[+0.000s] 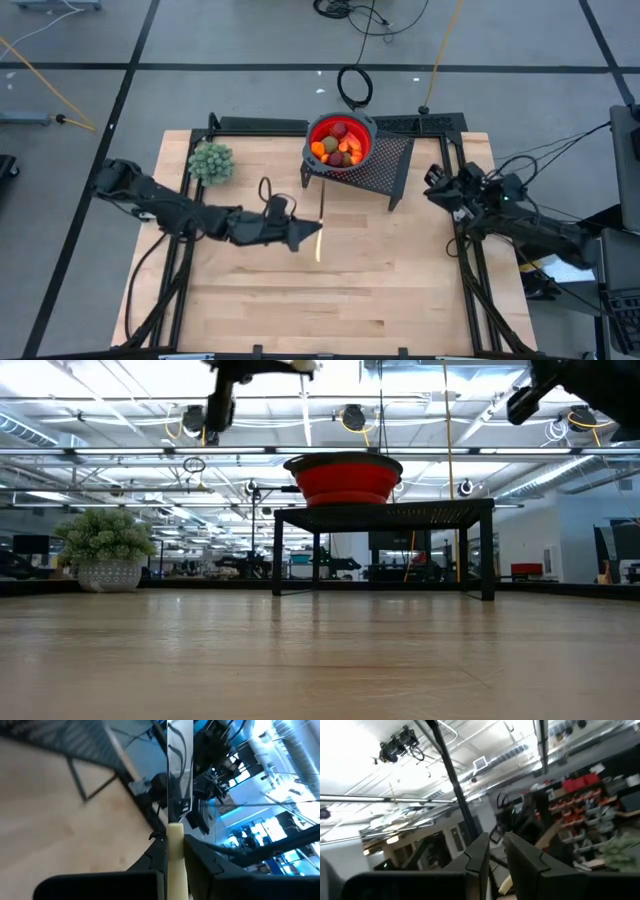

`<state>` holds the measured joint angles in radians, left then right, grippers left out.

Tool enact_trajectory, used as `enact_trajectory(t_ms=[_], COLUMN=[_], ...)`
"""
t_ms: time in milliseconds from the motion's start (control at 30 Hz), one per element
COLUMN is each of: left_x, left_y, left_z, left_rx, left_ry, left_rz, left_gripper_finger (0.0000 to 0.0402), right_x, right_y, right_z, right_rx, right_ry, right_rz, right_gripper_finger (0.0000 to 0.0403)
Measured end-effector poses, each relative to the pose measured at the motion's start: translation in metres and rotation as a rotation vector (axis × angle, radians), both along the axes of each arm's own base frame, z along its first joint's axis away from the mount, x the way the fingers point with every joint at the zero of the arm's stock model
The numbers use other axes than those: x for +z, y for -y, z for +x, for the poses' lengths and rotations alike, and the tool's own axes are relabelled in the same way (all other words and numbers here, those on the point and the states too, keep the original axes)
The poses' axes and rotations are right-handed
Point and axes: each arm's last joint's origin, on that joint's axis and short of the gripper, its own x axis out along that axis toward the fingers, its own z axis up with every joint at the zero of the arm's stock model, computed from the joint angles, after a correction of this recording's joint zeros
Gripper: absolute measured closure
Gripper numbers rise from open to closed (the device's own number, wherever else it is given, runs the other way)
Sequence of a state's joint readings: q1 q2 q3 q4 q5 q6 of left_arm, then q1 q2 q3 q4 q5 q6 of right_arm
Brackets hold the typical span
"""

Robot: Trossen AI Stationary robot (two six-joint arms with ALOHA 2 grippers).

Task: Pick & Place Fruit
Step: Put the white table knife on the shelf

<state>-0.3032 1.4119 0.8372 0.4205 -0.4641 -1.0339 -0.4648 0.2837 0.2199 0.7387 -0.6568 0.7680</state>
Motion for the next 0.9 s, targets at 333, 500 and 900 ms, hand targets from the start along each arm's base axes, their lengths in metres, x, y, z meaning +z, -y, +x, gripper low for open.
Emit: enact_trajectory(t_ms=[333,500,900], left_x=[0.039,0.049,0.074], left_y=[-0.029,-0.037,-0.038], left_z=[0.016,0.019,0.022], left_rx=[0.031,0.043,0.051], left_ry=[0.070,0.090,0.144], left_rz=[0.126,0.172,0.288], left_gripper_finger=[0.0364,0.0364,0.0364], right_x=[0.022,0.035,0.043], right_y=[-0.010,-0.019,-0.028], right_z=[0.042,0.066,0.129], right_rx=[0.124,0.176,0.160], right_ry=[-0.040,-0.038,-0.114], right_rz=[-0.146,-0.233,-0.296], right_gripper_finger=[0.0349,0.0349,0.0309])
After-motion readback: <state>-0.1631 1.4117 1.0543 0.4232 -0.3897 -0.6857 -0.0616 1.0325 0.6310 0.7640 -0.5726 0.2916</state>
